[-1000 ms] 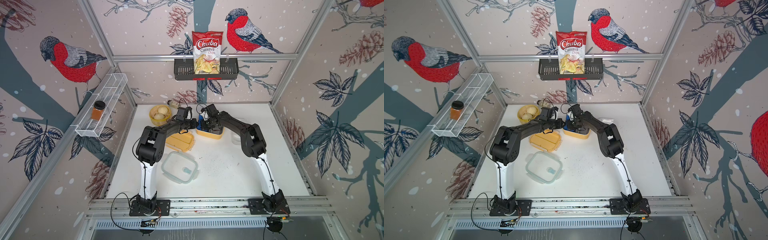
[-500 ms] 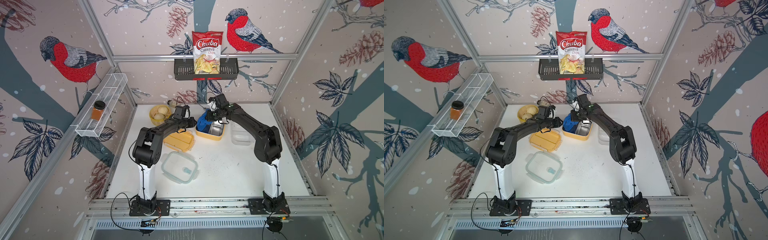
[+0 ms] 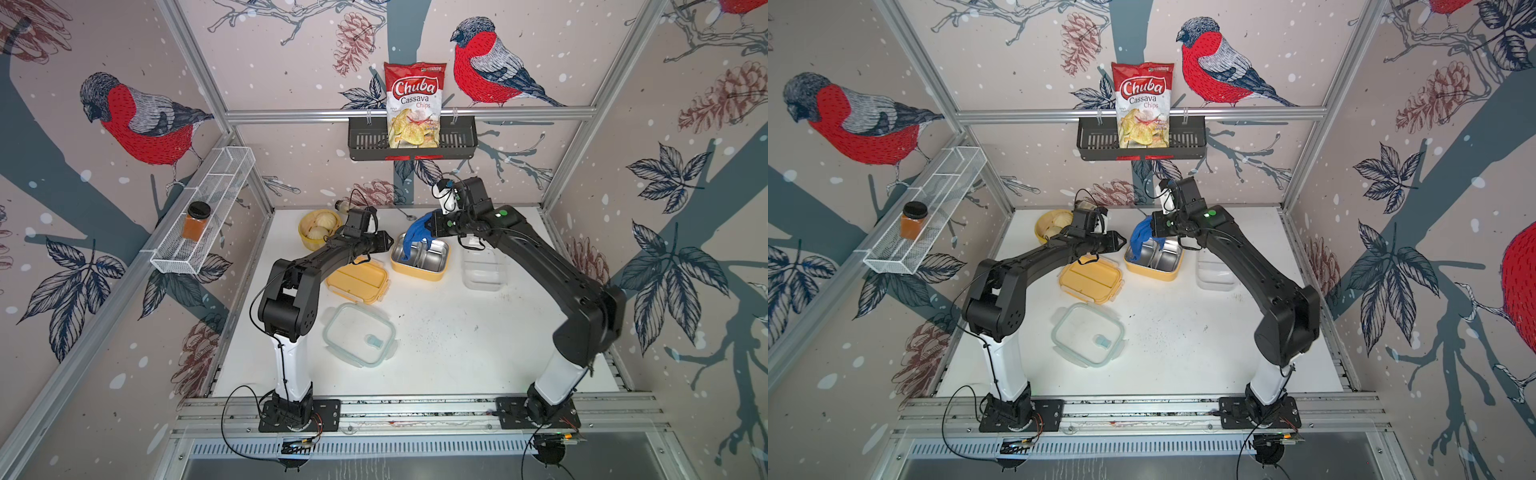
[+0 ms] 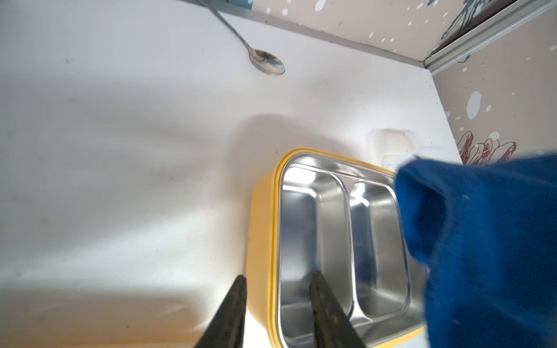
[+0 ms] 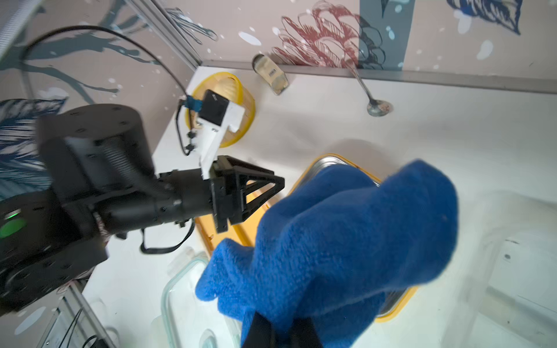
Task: Wipe the insides of the lunch boxes
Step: Place the cleaning item at the center of the board.
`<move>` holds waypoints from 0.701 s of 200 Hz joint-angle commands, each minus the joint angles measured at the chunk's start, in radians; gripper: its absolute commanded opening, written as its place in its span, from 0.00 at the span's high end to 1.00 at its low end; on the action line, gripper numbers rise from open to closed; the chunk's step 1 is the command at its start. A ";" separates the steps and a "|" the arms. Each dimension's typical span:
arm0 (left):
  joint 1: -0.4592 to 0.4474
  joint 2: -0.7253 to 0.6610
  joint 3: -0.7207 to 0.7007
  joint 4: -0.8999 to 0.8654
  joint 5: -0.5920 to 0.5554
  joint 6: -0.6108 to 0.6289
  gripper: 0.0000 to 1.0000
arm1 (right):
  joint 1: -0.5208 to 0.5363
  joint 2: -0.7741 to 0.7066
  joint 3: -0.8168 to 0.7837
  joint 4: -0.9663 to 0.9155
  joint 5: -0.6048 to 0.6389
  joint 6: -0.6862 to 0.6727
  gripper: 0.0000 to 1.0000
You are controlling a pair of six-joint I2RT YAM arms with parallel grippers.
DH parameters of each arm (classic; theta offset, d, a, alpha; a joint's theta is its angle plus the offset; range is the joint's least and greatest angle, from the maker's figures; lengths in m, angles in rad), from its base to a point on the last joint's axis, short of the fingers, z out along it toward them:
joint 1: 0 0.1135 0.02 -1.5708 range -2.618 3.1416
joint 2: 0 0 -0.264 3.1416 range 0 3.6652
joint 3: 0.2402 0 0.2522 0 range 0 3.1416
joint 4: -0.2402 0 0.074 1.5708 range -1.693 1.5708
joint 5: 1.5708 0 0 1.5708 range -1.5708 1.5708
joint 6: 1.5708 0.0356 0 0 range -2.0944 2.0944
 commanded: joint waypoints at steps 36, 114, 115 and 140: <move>0.024 -0.135 -0.066 0.032 -0.065 0.018 0.55 | 0.079 -0.342 -0.337 0.071 0.007 0.026 1.00; 0.058 -0.310 -0.219 0.031 -0.165 0.018 0.36 | 0.097 -0.349 -0.746 0.155 -0.029 0.123 0.99; 0.059 -0.313 -0.222 0.031 -0.166 0.018 0.35 | 0.097 -0.344 -0.748 0.154 -0.027 0.125 0.99; 0.059 -0.390 -0.297 0.045 -0.203 0.023 0.30 | 0.090 -0.222 -0.811 0.203 -0.014 0.146 1.00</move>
